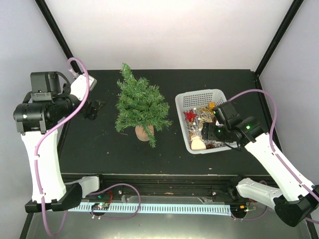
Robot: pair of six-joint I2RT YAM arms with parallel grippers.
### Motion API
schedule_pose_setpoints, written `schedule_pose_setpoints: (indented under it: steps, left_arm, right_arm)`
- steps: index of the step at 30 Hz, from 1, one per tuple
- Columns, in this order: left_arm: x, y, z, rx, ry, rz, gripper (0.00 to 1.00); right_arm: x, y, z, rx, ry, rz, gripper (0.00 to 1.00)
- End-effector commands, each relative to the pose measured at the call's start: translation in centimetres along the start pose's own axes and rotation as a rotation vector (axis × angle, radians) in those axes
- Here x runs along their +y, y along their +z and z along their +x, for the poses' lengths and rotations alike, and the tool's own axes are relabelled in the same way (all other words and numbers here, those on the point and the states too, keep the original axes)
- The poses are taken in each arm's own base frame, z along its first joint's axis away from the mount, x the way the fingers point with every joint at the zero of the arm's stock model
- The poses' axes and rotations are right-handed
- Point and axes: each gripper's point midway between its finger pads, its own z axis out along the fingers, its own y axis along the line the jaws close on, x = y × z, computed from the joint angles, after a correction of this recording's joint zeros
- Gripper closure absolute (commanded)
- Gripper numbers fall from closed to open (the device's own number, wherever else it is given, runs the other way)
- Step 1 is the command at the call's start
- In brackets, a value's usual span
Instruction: Decorate the small christmas tree
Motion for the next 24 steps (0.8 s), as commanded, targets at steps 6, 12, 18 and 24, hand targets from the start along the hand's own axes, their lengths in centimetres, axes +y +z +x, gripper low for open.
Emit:
schedule_pose_setpoints:
  steps: [6,12,18,24]
  left_arm:
    - [-1.4,1.4,5.1,0.146,-0.107,0.065,0.02]
    - [0.4,4.1,4.2,0.076,-0.107,0.050,0.02]
    - [3.8,5.7,3.1,-0.007,-0.175,0.016,0.02]
    - [7.0,6.0,1.8,-0.080,-0.216,0.001,0.02]
  right_arm:
    - [0.5,1.6,-3.0,-0.059,0.054,-0.022,0.19]
    - [-3.8,6.1,-4.3,0.036,0.218,0.065,0.18]
    - [-6.5,10.2,-3.4,0.144,0.285,0.167,0.19]
    - [-8.4,10.2,0.7,0.168,0.364,0.211,0.19]
